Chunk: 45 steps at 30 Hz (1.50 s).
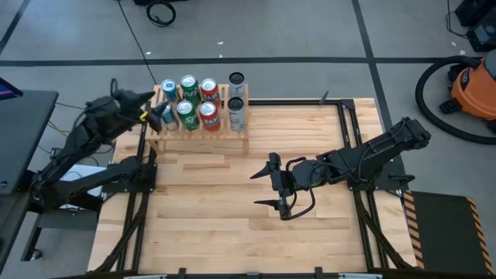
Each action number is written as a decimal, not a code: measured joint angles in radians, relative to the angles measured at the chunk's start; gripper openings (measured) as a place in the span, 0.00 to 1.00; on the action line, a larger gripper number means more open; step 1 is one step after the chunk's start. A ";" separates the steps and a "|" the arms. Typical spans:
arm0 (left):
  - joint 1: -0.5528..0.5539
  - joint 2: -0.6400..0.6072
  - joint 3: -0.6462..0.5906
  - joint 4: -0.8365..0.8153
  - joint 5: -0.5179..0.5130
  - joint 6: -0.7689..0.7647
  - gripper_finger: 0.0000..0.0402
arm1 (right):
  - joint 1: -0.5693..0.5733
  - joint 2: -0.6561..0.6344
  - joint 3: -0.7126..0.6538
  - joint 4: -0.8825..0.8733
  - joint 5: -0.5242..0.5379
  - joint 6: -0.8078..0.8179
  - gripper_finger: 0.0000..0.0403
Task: Place canned beverage on shelf
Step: Put the blue soda can on the shelf
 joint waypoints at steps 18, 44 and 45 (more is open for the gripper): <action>-0.001 -0.001 0.212 -0.207 0.156 0.097 0.76 | -0.012 0.000 0.000 0.117 -0.006 -0.035 0.88; -0.001 0.000 0.223 -0.323 0.156 0.131 0.76 | -0.415 0.000 0.000 0.462 -0.247 -0.013 0.88; -0.001 0.000 0.223 -0.327 0.156 0.131 0.76 | -0.419 0.000 0.000 0.469 -0.255 -0.013 0.88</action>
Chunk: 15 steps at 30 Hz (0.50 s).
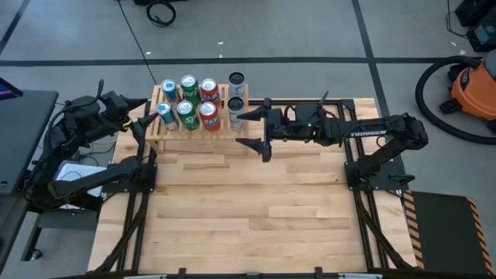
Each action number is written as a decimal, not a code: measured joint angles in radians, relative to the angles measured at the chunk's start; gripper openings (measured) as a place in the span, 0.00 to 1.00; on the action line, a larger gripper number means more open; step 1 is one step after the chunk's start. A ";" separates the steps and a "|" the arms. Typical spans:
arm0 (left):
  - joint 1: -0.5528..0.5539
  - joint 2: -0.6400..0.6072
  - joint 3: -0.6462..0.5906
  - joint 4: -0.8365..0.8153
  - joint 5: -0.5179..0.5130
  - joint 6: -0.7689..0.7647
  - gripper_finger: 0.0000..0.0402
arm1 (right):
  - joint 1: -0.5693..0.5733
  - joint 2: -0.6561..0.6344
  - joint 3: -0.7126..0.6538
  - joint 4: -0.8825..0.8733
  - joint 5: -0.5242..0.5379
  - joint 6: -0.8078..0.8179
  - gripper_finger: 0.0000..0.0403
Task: Place canned beverage on shelf
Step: Put the blue soda can on the shelf
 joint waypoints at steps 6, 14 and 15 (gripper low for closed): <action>0.000 0.000 0.000 -0.020 0.000 0.030 0.76 | -0.036 0.001 0.020 0.011 -0.041 0.018 0.88; 0.000 0.055 0.000 0.045 -0.086 0.086 0.76 | -0.057 0.000 0.055 -0.050 -0.068 0.017 0.88; 0.000 0.067 0.000 0.047 -0.131 0.078 0.76 | -0.057 0.000 0.055 -0.060 -0.068 0.017 0.88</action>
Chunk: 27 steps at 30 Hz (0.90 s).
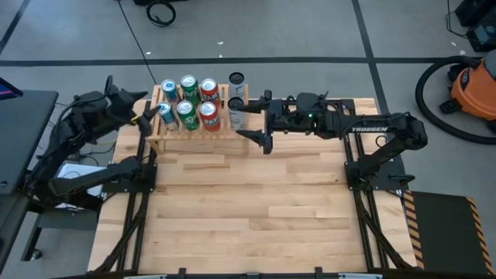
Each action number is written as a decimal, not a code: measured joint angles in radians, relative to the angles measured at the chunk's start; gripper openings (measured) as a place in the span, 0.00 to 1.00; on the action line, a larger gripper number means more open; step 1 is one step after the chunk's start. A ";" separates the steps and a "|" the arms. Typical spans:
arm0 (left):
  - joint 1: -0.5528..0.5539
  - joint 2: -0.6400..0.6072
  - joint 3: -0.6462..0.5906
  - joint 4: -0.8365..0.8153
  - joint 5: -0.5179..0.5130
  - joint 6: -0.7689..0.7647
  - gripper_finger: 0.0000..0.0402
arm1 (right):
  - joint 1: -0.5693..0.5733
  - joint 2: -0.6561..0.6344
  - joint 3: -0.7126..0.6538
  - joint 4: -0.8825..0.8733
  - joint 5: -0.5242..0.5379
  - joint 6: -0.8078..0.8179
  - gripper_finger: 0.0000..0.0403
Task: Place canned beverage on shelf
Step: Put the blue soda can on the shelf
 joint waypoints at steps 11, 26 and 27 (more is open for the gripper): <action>0.000 0.133 0.000 -0.020 -0.055 -0.208 0.76 | -0.022 0.000 0.000 -0.077 0.009 -0.002 0.88; 0.000 0.151 0.000 -0.096 -0.054 -0.268 0.76 | -0.027 0.000 0.000 -0.101 0.010 -0.002 0.88; 0.000 0.152 0.000 -0.099 -0.054 -0.270 0.76 | -0.027 0.000 0.000 -0.100 0.010 0.000 0.88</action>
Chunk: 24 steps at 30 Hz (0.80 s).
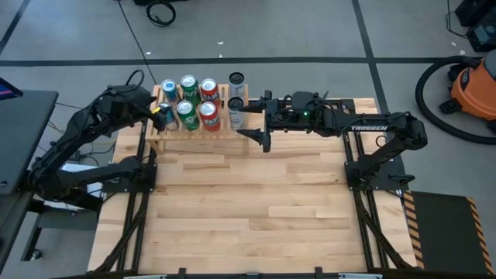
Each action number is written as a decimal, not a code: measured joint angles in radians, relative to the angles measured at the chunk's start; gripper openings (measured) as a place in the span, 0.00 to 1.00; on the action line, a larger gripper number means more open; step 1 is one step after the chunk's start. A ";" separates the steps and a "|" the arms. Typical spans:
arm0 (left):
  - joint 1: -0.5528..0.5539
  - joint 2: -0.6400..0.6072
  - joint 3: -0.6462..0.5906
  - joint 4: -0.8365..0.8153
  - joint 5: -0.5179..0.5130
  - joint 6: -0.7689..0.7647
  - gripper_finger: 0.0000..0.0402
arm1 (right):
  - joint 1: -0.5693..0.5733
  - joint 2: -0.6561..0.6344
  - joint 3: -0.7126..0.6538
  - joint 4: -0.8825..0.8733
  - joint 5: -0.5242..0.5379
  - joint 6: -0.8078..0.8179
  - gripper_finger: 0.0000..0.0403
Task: Place canned beverage on shelf
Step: Put the blue soda can on the shelf
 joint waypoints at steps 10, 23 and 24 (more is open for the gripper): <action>0.000 0.048 0.000 -0.033 0.001 -0.001 0.76 | 0.000 0.000 0.000 -0.004 0.000 0.000 0.88; 0.000 0.065 0.000 -0.093 0.003 0.008 0.76 | 0.000 0.000 0.000 -0.037 0.000 0.001 0.88; 0.000 0.065 0.000 -0.095 0.004 0.008 0.76 | 0.000 0.000 0.000 -0.037 0.000 0.001 0.88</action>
